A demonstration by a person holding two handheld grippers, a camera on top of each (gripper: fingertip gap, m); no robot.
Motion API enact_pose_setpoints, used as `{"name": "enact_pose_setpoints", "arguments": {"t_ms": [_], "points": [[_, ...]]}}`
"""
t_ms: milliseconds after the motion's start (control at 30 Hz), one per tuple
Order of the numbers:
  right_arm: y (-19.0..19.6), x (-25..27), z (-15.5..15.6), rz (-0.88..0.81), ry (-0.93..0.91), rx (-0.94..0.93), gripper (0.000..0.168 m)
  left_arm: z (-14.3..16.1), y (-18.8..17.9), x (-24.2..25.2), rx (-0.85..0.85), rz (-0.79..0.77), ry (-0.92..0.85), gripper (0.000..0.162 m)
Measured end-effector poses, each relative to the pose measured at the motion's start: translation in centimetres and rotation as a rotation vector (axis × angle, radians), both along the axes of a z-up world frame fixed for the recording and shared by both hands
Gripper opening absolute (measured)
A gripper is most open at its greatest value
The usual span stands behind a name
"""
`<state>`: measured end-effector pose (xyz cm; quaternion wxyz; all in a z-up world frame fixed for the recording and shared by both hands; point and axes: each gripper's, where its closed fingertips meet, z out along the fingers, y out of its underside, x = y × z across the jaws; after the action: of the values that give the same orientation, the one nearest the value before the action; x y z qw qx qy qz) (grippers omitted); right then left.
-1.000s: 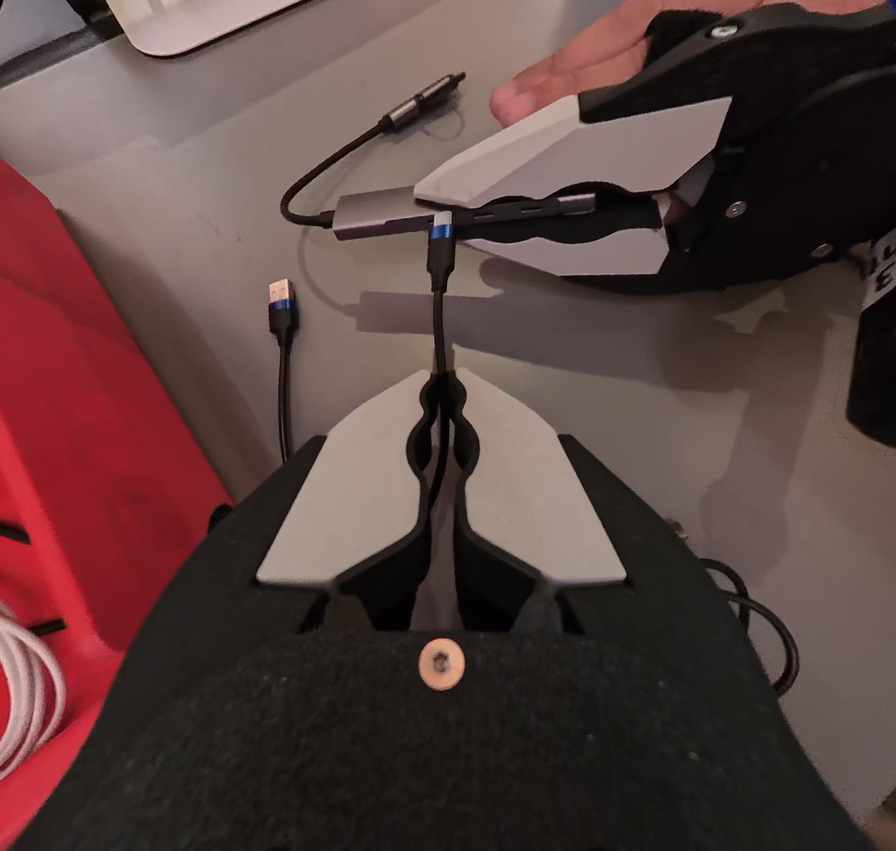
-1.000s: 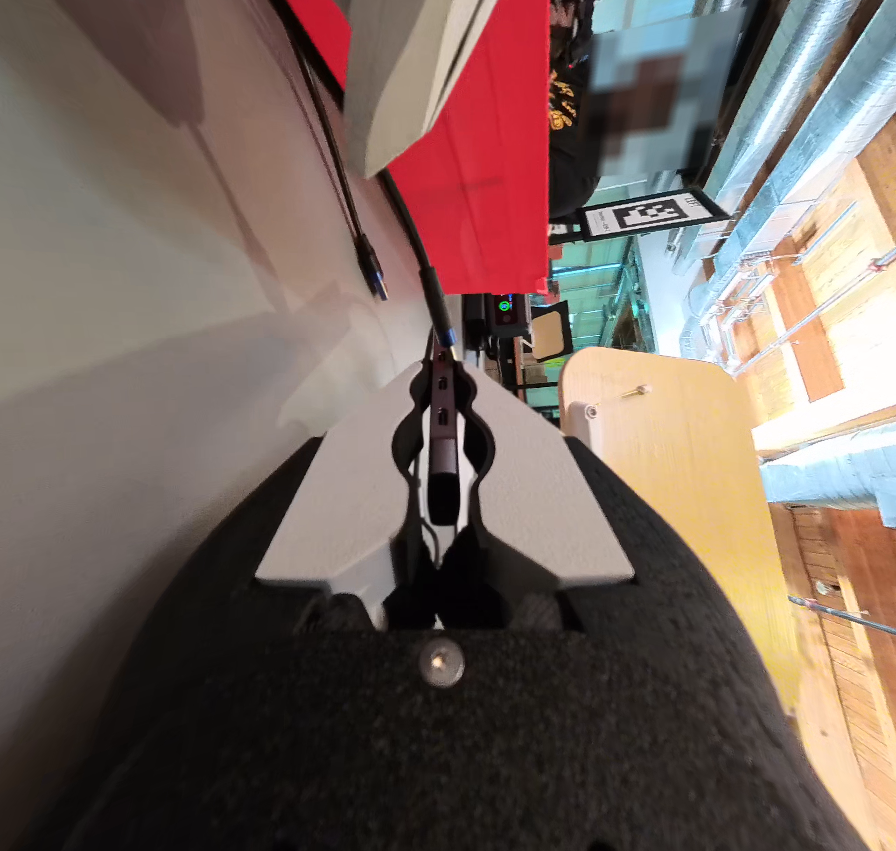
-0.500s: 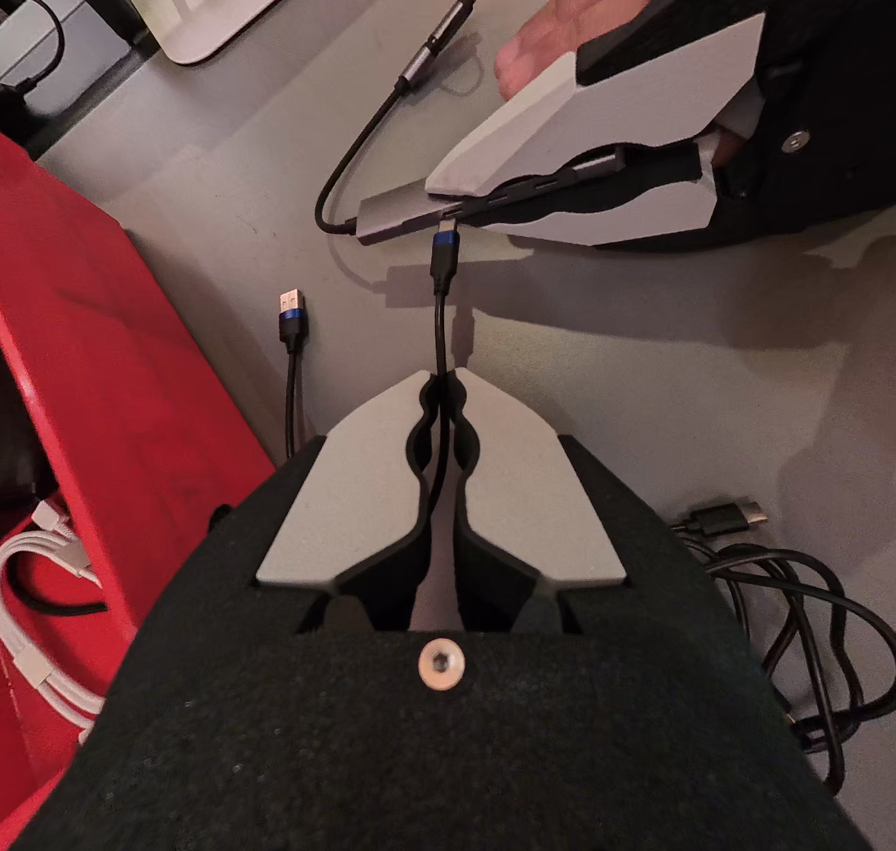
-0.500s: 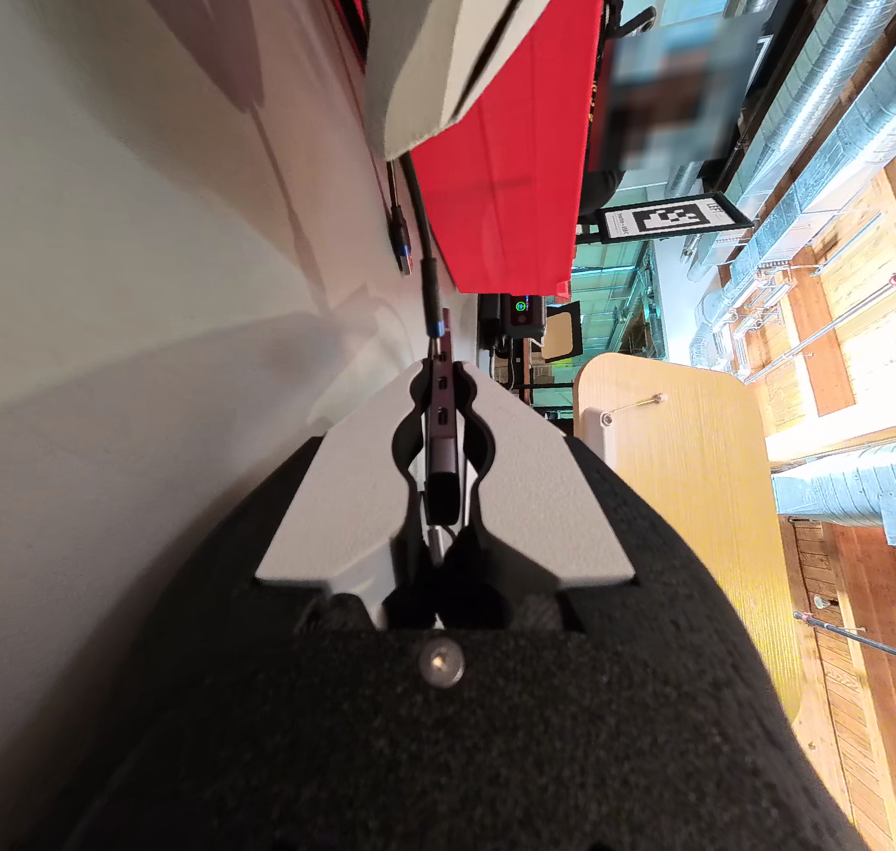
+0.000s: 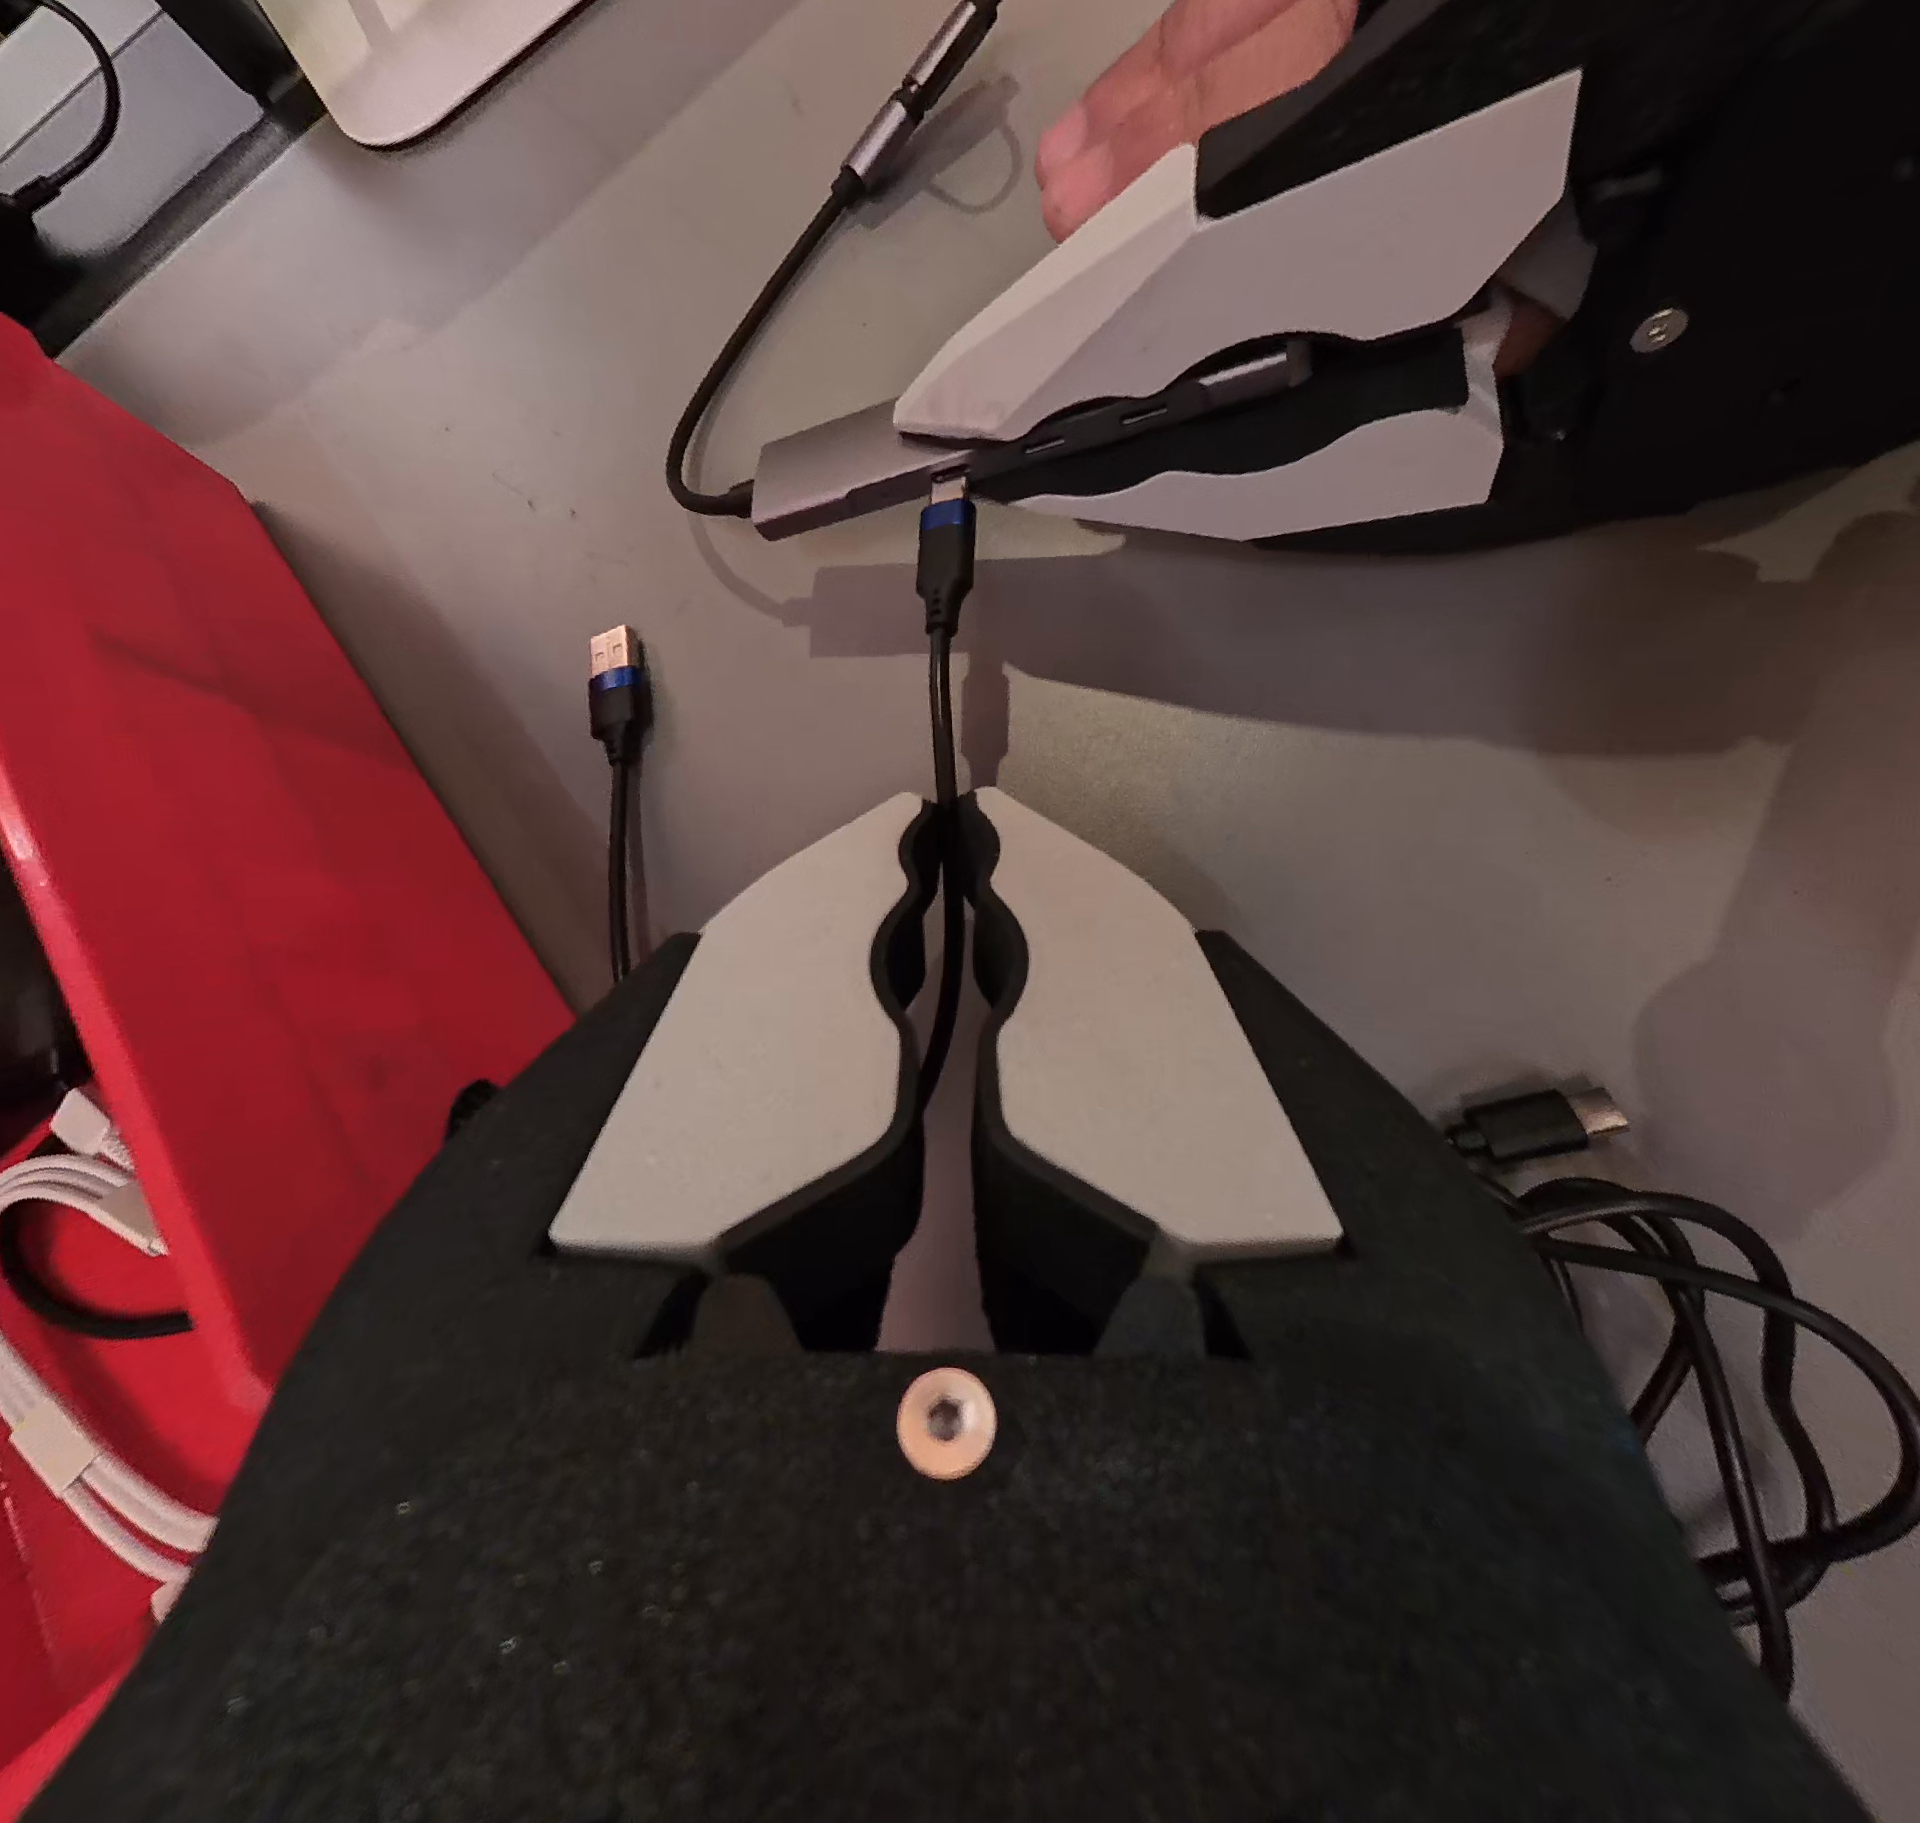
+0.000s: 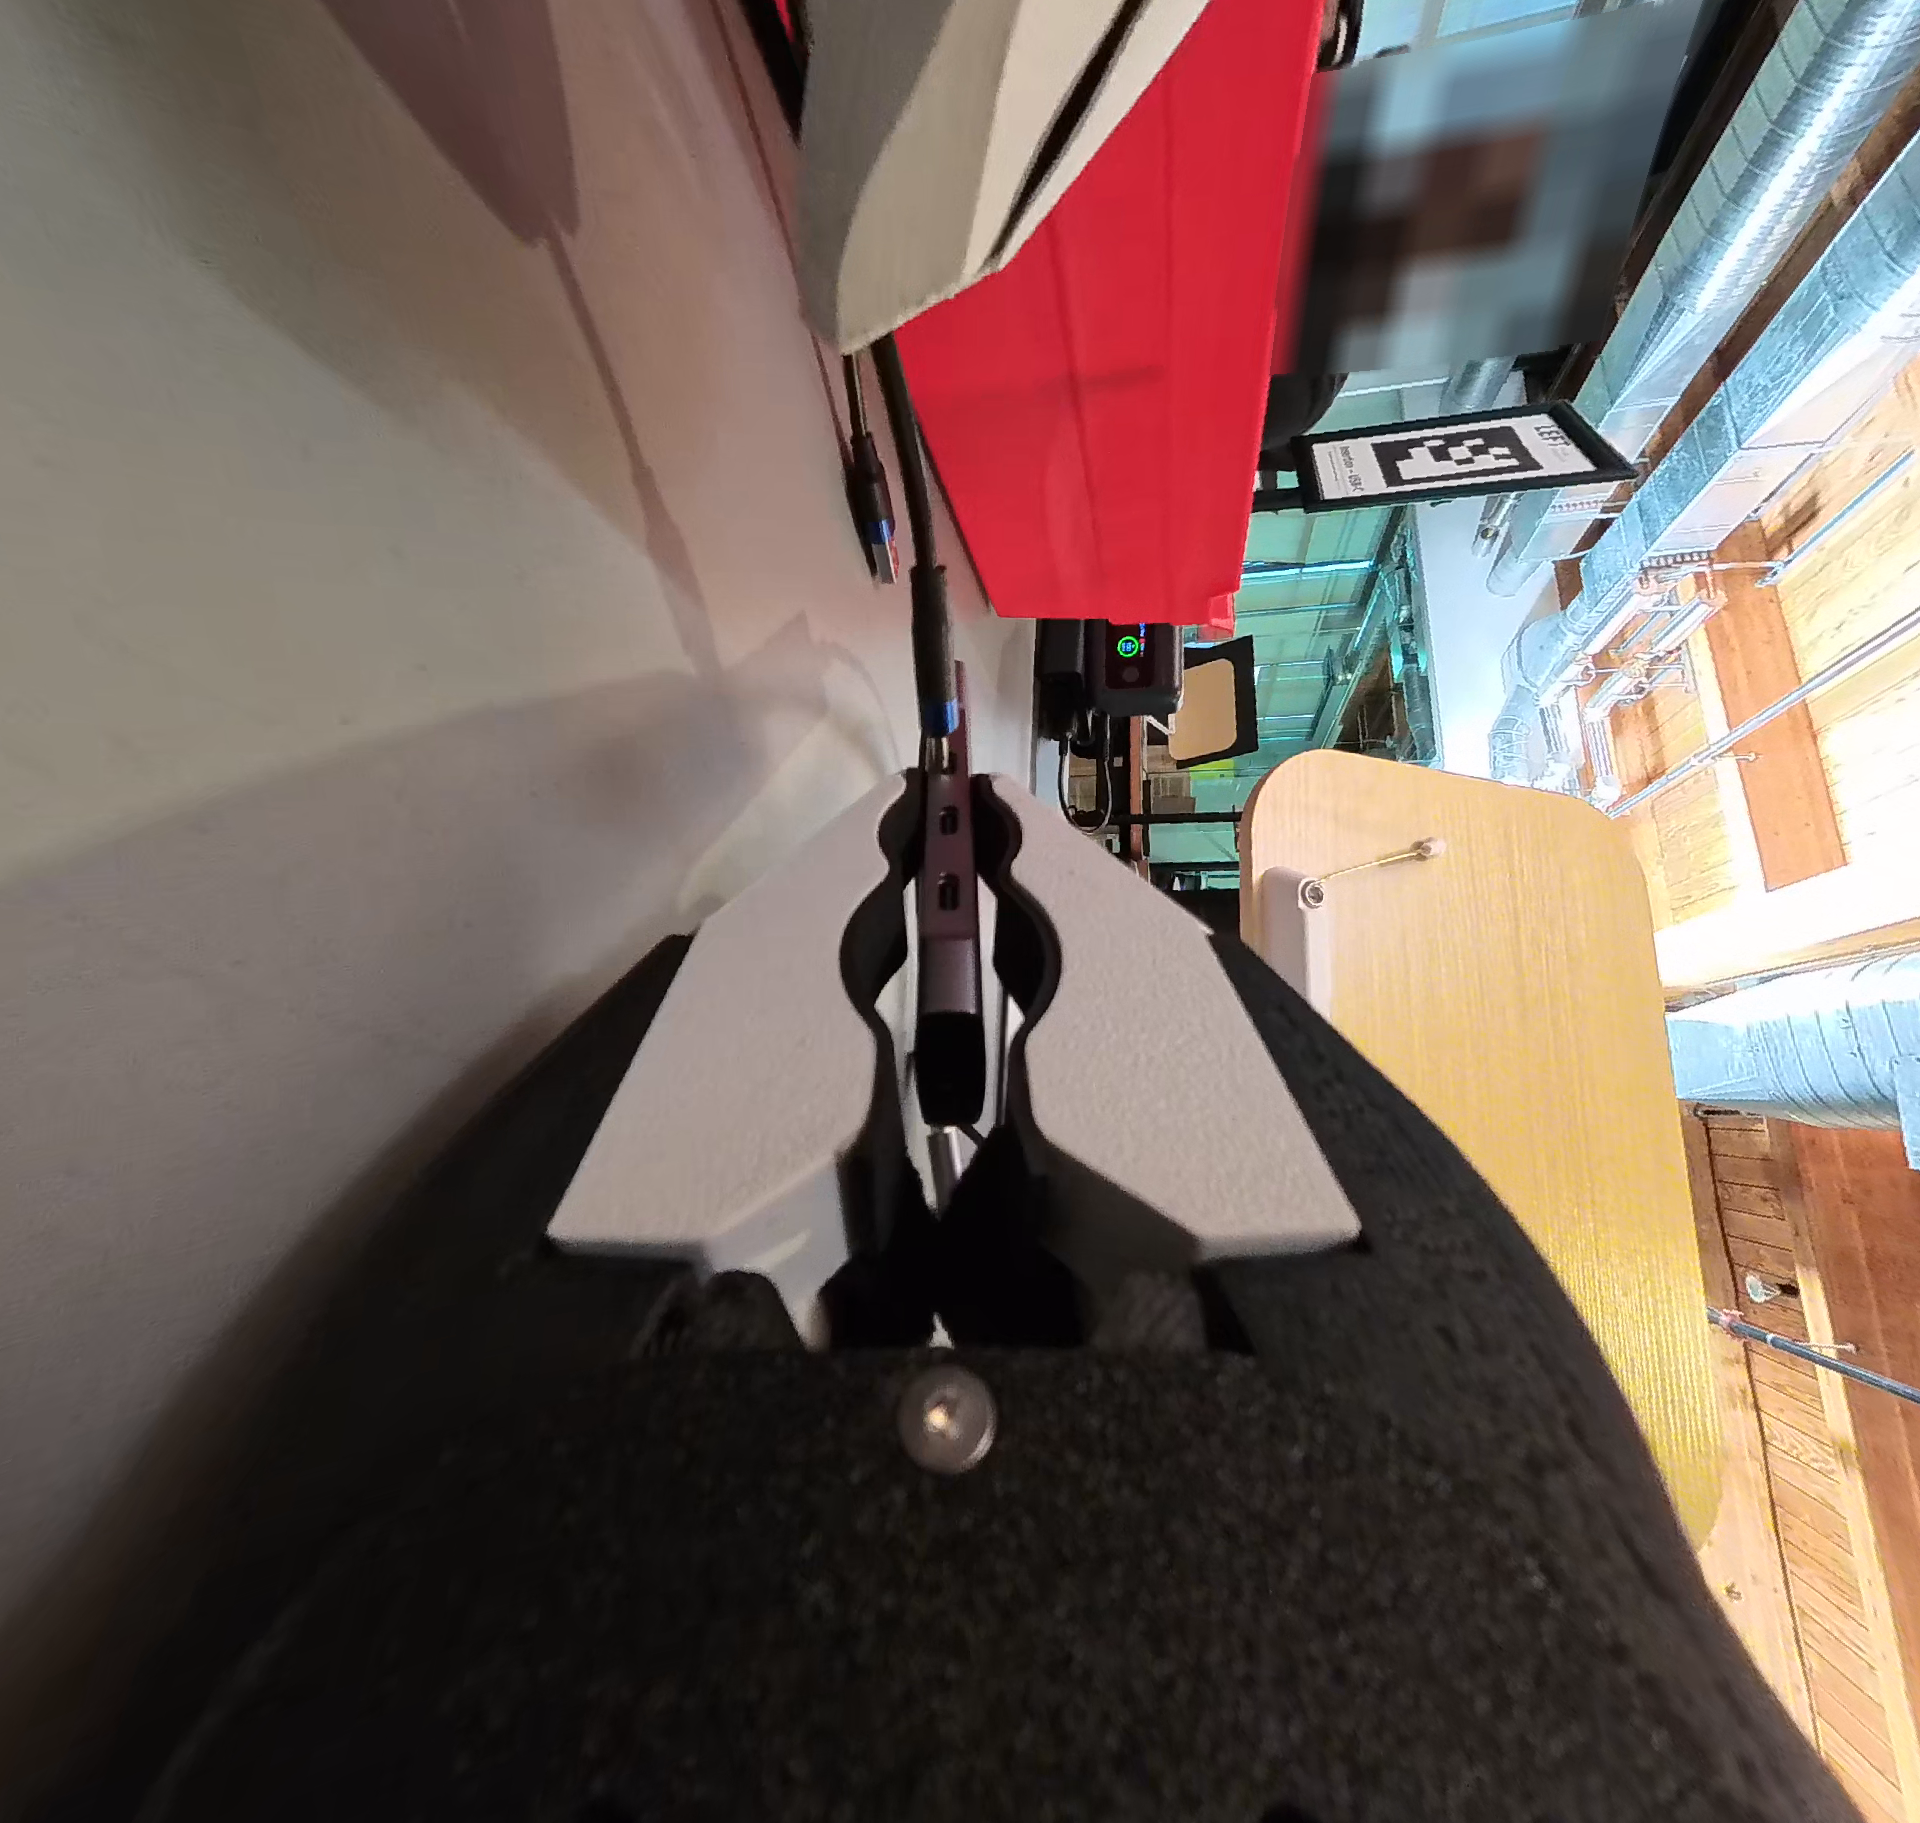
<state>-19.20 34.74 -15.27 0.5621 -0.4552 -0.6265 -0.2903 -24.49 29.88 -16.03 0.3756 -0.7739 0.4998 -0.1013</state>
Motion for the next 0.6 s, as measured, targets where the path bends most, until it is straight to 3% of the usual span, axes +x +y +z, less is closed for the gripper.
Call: {"name": "enact_pose_setpoints", "arguments": {"t_ms": [600], "points": [[-0.19, -0.26, -0.24, 0.007, -0.01, -0.004, 0.007, 0.01, 0.13, -0.02, -0.009, -0.001, -0.006, 0.003]]}}
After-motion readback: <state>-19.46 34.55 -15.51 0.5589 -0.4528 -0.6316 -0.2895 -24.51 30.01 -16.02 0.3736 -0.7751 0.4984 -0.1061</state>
